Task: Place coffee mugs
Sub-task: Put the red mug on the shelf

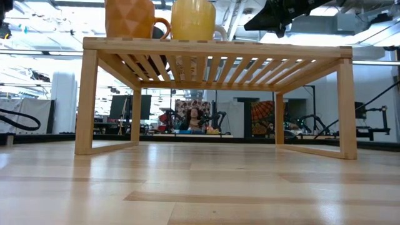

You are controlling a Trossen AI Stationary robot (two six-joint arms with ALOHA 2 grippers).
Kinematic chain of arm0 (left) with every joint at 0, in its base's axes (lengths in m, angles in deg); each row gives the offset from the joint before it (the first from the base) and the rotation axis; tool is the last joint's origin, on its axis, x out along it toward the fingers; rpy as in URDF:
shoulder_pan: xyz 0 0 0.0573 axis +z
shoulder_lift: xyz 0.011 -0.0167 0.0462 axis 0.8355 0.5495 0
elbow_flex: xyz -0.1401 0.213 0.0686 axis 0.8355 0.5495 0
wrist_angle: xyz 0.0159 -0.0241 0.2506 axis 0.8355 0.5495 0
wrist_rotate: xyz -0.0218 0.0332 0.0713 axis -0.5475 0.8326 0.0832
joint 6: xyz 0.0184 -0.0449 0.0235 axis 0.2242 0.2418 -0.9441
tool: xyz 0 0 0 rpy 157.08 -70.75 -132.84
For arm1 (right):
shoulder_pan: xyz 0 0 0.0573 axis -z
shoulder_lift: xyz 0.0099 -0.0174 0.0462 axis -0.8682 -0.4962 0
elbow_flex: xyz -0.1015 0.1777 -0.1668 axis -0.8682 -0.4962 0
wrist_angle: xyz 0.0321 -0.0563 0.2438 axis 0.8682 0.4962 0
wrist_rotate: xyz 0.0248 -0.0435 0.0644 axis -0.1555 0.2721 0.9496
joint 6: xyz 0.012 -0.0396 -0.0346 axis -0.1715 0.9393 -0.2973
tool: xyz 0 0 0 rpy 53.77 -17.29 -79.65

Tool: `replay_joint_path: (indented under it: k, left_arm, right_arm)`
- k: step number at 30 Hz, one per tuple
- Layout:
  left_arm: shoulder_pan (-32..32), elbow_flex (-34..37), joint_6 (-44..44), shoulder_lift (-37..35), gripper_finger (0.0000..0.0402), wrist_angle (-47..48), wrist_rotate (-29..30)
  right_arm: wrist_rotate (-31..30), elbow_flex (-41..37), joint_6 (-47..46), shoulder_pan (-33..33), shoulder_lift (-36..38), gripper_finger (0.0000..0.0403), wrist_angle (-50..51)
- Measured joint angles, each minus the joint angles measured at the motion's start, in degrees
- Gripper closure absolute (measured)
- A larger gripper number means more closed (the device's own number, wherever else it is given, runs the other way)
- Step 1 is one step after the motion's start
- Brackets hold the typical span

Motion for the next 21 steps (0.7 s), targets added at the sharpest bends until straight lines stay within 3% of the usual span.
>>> replay_joint_path:
  k: [6,13,21]
  left_arm:
    - [-0.28,-4.52,-1.34,3.45,0.0282,3.06,0.54]
    - [-3.15,-13.8,-0.87,7.5,0.0282,18.68,3.48]
    - [-9.03,-21.5,-5.41,18.49,0.0282,32.24,9.9]
  right_arm:
    - [0.0,0.0,-0.66,-0.04,0.0,0.0382,0.18]
    - [0.0,0.0,-1.57,-0.11,0.0,0.0382,0.39]
    - [-0.04,0.0,-2.59,-0.11,0.0,0.0375,0.35]
